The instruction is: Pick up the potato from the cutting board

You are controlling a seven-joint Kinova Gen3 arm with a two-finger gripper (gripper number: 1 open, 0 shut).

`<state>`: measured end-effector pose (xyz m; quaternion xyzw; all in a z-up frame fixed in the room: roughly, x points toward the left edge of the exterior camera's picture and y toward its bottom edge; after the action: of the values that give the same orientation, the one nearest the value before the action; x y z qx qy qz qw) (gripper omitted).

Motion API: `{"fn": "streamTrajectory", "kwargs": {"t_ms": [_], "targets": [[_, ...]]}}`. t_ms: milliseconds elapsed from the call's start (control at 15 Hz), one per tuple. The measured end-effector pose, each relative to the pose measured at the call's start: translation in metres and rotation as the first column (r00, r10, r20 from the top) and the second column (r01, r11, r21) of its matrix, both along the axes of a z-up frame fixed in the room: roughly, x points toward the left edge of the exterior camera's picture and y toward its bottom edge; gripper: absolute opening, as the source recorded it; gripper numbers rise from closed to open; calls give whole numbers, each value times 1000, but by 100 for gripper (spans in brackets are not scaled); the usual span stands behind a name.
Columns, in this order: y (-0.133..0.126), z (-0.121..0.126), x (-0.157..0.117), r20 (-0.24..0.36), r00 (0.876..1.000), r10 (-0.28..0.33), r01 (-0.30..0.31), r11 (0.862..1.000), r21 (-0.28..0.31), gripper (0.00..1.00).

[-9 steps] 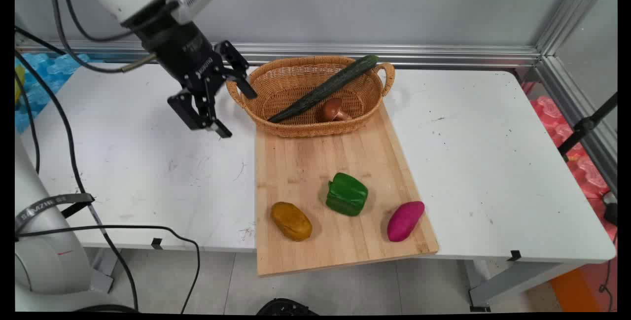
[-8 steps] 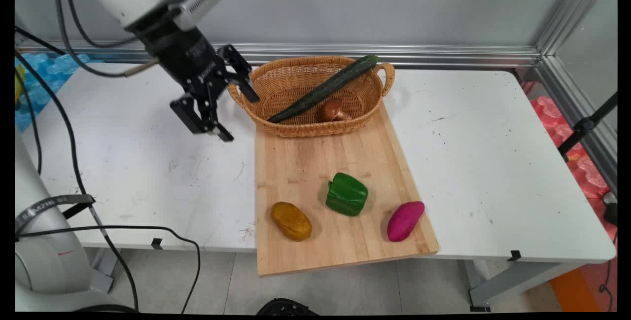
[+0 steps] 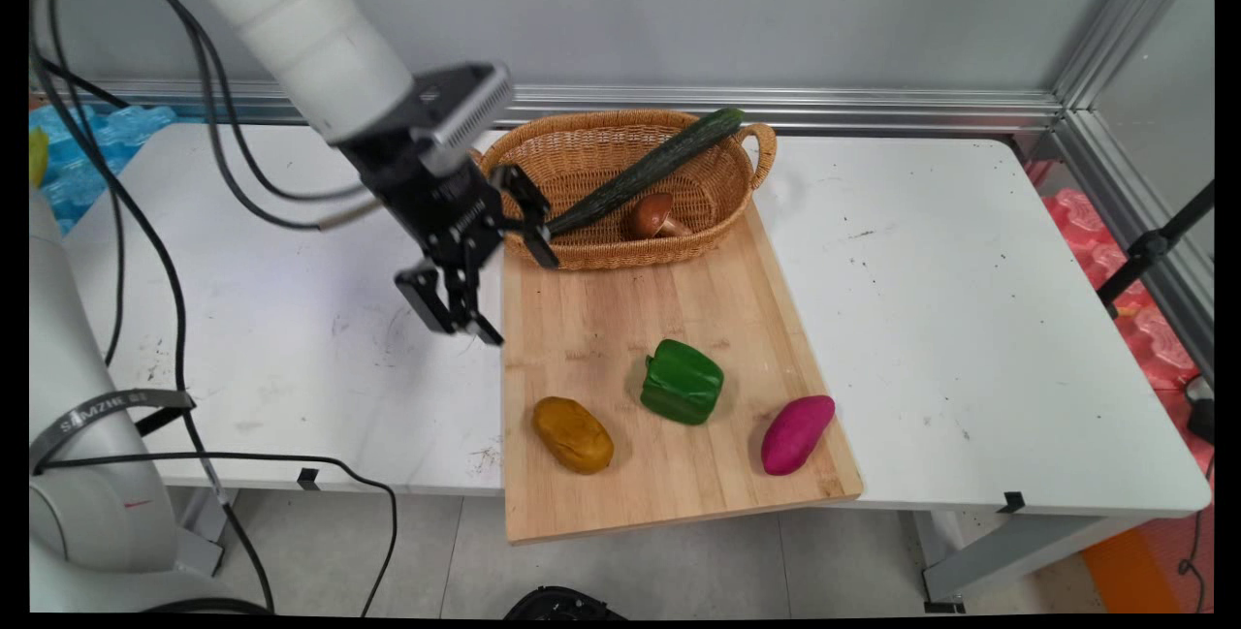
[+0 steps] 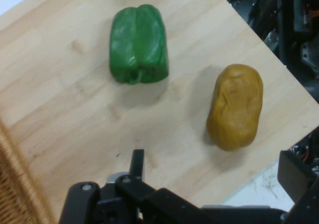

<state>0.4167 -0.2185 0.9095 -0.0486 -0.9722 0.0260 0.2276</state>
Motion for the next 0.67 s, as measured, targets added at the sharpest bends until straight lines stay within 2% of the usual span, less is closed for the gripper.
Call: {"fn": "streamTrajectory", "kwargs": {"t_ms": [267, 667], "targets": [[6, -30, -27, 26, 999, -27, 26, 1000, 11, 100], [15, -72, -63, 70, 997, -37, 35, 999, 34, 100]]}}
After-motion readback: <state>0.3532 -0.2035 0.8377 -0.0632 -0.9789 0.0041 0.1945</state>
